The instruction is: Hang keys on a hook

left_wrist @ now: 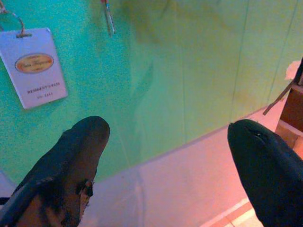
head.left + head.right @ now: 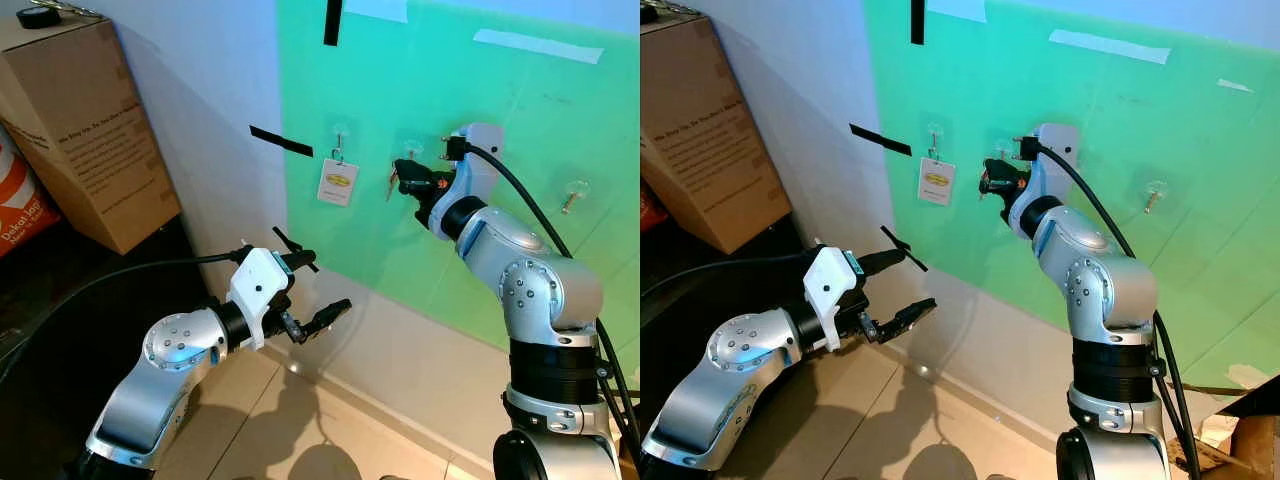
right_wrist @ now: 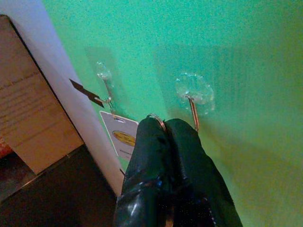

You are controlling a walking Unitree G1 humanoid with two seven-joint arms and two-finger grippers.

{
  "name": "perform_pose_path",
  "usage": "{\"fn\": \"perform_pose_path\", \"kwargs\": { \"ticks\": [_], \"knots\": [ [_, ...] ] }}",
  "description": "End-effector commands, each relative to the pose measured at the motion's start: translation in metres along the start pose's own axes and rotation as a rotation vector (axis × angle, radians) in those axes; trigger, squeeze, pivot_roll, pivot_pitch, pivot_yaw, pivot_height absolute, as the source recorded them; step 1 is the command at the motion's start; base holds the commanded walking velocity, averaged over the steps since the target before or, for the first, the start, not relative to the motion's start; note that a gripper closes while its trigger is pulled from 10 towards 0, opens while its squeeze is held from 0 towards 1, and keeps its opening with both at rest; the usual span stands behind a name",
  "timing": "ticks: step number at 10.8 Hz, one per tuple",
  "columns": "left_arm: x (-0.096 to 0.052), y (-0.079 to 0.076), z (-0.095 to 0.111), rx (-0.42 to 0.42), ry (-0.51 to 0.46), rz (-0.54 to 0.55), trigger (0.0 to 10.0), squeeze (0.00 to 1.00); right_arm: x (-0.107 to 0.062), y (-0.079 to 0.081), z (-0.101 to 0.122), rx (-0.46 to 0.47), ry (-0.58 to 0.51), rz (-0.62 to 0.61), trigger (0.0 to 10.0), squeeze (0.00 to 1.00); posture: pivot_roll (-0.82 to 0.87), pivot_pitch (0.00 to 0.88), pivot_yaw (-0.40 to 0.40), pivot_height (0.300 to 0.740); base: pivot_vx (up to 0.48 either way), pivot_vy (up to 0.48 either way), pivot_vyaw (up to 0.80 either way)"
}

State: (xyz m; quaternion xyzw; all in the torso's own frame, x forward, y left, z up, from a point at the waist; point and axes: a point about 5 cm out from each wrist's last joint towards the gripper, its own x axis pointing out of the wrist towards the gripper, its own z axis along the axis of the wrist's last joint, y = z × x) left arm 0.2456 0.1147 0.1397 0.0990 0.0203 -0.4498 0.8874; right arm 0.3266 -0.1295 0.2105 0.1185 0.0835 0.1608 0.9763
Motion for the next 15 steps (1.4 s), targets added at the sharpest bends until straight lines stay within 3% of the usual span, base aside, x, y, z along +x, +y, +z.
{"fn": "perform_pose_path", "kwargs": {
  "ticks": [1,4,7,11,12,15],
  "knots": [
    [0.0,-0.002,0.003,0.009,-0.006,-0.02,10.0,0.0,0.0,-0.011,0.004,0.031,-0.002,-0.063,10.0,0.0,-0.09,0.0,0.0,0.74,0.0,0.0,0.0],
    [0.0,-0.002,0.003,0.008,-0.002,-0.019,10.0,0.0,0.003,-0.011,0.005,0.102,0.007,-0.063,10.0,0.0,-0.09,0.0,-0.001,0.74,0.0,0.0,0.0],
    [-0.001,-0.002,0.002,0.005,0.003,-0.023,10.0,0.0,0.001,-0.018,0.009,0.343,0.008,-0.068,10.0,0.0,-0.09,0.0,0.0,0.74,0.0,0.0,0.0],
    [-0.002,-0.003,0.001,-0.002,0.006,-0.029,10.0,0.0,-0.003,-0.027,0.001,0.475,0.057,-0.123,10.0,0.0,-0.09,0.0,0.003,0.74,0.0,0.0,0.0],
    [-0.002,-0.003,0.001,-0.003,0.007,-0.031,10.0,0.0,-0.004,-0.028,0.001,0.5,0.056,-0.132,10.0,1.0,-0.09,0.0,0.004,0.74,0.0,0.0,0.0],
    [-0.002,-0.003,0.001,-0.005,0.009,-0.039,10.0,0.0,-0.005,-0.03,0.003,0.548,0.047,-0.153,10.0,1.0,-0.09,0.0,0.008,0.74,0.0,0.0,0.0]
  ]
}}
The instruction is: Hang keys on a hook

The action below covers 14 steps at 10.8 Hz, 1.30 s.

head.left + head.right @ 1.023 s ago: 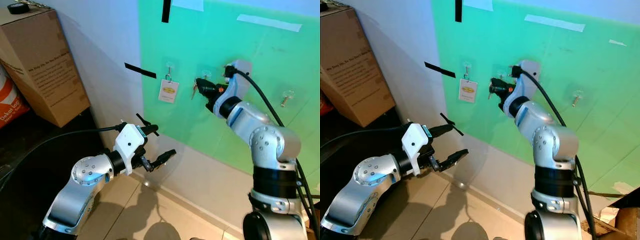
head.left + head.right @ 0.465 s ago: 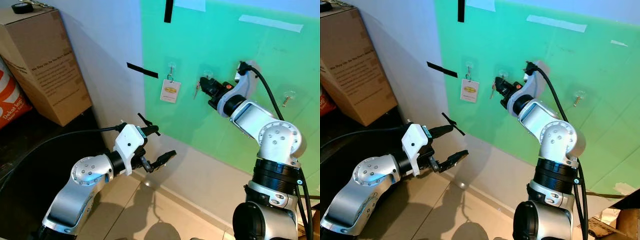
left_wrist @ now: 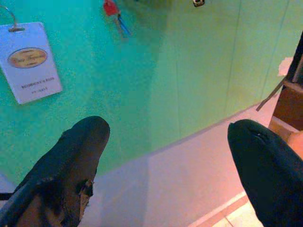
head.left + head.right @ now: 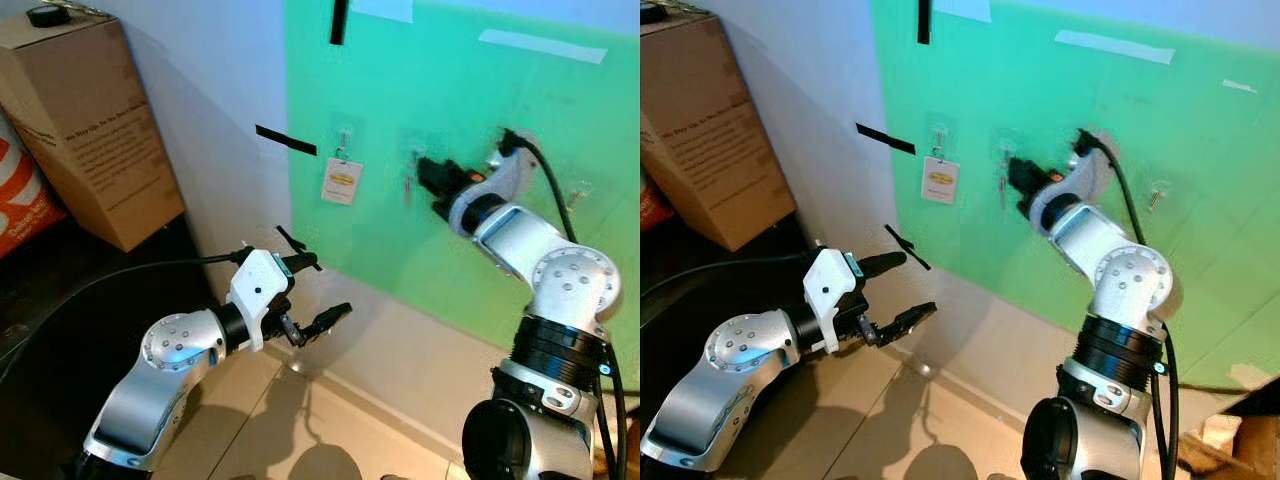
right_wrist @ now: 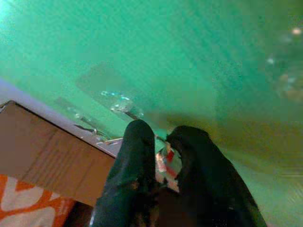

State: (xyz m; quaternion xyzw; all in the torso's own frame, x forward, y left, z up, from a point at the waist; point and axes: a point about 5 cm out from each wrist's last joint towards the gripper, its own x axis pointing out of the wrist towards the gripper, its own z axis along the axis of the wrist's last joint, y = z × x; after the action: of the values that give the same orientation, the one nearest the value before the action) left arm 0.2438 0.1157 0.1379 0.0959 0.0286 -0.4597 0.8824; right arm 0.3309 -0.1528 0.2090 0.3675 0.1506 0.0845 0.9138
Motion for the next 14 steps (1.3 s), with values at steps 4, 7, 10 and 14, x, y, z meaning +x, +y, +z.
{"fn": "perform_pose_path", "kwargs": {
  "ticks": [4,7,10,14],
  "knots": [
    [0.0,-0.002,0.003,0.004,-0.002,-0.019,10.0,0.0,-0.003,-0.007,0.005,0.004,-0.009,-0.063,10.0,1.0,-0.09,0.0,0.006,0.74,0.0,0.0,0.0],
    [-0.001,0.0,0.004,0.015,-0.009,0.007,10.0,0.0,-0.025,-0.001,-0.008,-0.467,0.057,0.013,10.0,0.0,-0.09,0.003,0.003,0.74,0.0,0.0,0.0],
    [0.0,0.0,0.004,0.022,-0.016,0.02,10.0,0.0,-0.037,0.001,-0.012,-0.752,-0.016,0.047,10.0,0.0,-0.09,0.012,0.009,0.74,0.0,0.0,0.0],
    [-0.006,0.014,0.001,0.028,-0.018,0.347,10.0,0.0,-0.076,-0.04,-0.058,-0.781,-0.07,-0.068,10.0,0.0,-0.08,0.017,0.005,0.74,0.0,0.0,0.0]
  ]
}}
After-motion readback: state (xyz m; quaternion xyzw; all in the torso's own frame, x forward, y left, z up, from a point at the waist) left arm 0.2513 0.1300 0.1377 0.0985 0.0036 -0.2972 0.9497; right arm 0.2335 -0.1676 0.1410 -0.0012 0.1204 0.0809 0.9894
